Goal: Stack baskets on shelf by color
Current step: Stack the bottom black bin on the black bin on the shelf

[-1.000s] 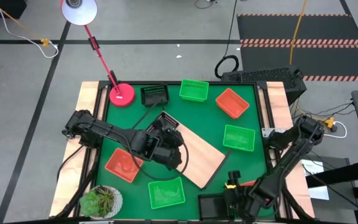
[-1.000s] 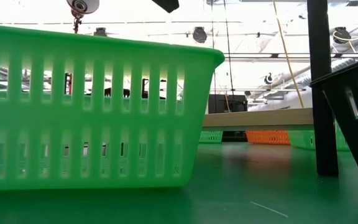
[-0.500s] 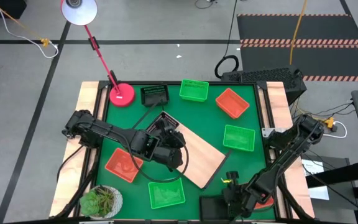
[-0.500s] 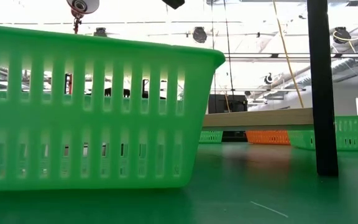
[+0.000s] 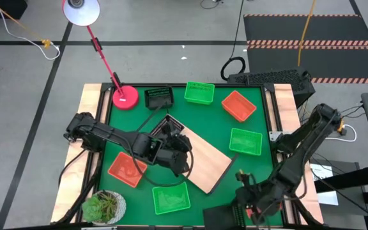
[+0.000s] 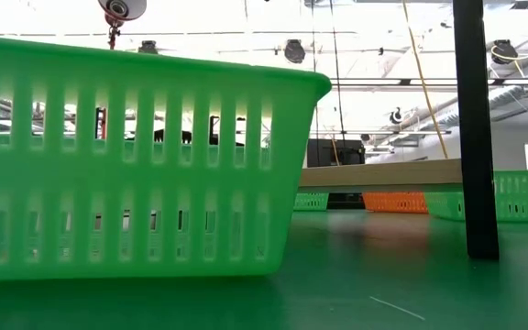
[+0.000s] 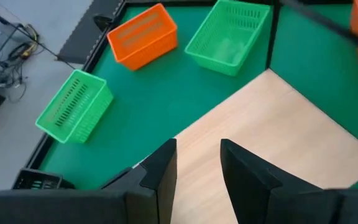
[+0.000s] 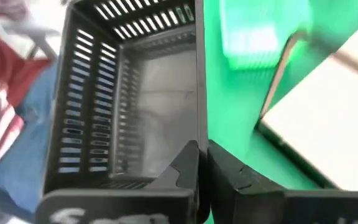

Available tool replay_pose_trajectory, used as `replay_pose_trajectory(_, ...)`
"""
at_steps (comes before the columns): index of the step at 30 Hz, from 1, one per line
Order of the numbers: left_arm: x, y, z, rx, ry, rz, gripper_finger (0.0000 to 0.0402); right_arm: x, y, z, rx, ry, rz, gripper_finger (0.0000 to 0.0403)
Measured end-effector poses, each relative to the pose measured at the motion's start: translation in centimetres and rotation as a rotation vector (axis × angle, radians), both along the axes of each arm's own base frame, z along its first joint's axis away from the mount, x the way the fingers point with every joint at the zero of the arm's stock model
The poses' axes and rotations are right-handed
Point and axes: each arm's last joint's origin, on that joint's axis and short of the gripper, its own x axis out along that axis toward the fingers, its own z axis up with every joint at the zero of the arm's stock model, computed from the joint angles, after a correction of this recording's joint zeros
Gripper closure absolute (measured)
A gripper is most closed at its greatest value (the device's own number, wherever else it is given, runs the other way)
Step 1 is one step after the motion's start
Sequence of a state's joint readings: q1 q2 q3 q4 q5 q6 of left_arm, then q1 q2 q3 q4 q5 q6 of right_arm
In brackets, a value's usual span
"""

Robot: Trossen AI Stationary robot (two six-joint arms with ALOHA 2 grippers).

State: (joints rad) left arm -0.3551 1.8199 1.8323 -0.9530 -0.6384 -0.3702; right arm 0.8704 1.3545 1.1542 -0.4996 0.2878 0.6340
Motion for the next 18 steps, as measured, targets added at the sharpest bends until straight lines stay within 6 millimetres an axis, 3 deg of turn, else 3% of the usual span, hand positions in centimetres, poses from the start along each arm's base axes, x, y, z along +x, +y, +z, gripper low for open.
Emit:
replay_pose_trajectory(11,-1.4,-5.1,2.8,0.062,-0.201,-0.203,0.027,1.1,-3.1,7.3,-0.085,-0.104,-0.044,0.0395)
replay_pose_trajectory(18,-3.0,-7.3,4.1,0.149,-0.279,-0.201,0.0211,2.3,-6.5,9.5,-0.12,-0.053,-0.121,0.0395)
